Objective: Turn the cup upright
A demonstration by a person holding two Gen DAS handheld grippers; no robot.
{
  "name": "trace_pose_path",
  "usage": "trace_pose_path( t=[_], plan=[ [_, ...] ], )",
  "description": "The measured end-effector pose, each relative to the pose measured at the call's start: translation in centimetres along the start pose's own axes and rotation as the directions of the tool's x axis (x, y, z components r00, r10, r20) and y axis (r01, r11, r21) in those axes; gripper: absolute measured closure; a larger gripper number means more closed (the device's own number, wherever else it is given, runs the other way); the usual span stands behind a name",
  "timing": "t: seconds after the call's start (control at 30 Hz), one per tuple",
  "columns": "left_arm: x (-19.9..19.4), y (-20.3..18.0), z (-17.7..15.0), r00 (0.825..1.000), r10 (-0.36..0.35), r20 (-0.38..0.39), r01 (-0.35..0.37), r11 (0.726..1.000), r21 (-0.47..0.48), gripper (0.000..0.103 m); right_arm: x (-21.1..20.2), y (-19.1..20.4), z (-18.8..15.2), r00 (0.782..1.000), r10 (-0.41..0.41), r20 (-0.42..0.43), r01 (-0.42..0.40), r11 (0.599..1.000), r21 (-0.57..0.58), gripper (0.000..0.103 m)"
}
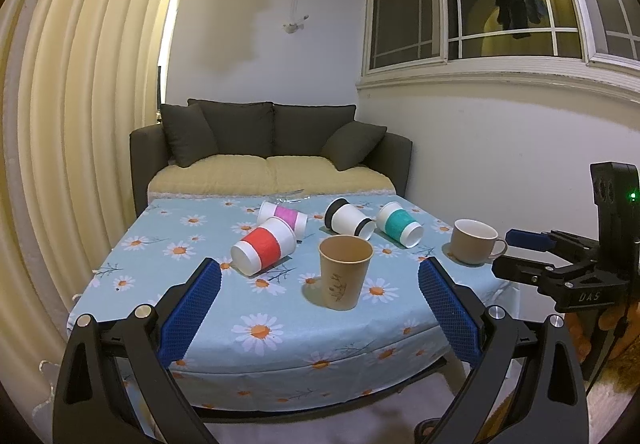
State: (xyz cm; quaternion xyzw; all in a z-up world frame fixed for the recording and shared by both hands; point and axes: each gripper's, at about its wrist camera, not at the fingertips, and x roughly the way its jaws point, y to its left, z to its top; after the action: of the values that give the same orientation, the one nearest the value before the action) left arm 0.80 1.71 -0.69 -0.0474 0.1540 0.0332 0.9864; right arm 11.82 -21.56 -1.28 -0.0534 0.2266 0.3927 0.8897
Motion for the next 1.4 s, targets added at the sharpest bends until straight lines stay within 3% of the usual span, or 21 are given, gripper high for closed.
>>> trace_pose_path(
  t=[0.6,1.4],
  plan=[
    [0.46,-0.48,-0.27,1.000,-0.010,-0.023,0.011,1.000,0.020,0.006,-0.09,-0.39,-0.09,1.000,-0.014,0.005,0.014,1.000,0.005,0.015],
    [0.45,-0.36,-0.23,1.000,-0.007,-0.028,0.008,1.000,0.017,0.006,-0.63,-0.29,-0.32,0.989,-0.146,0.014,0.146,0.989,0.000,0.014]
  ],
)
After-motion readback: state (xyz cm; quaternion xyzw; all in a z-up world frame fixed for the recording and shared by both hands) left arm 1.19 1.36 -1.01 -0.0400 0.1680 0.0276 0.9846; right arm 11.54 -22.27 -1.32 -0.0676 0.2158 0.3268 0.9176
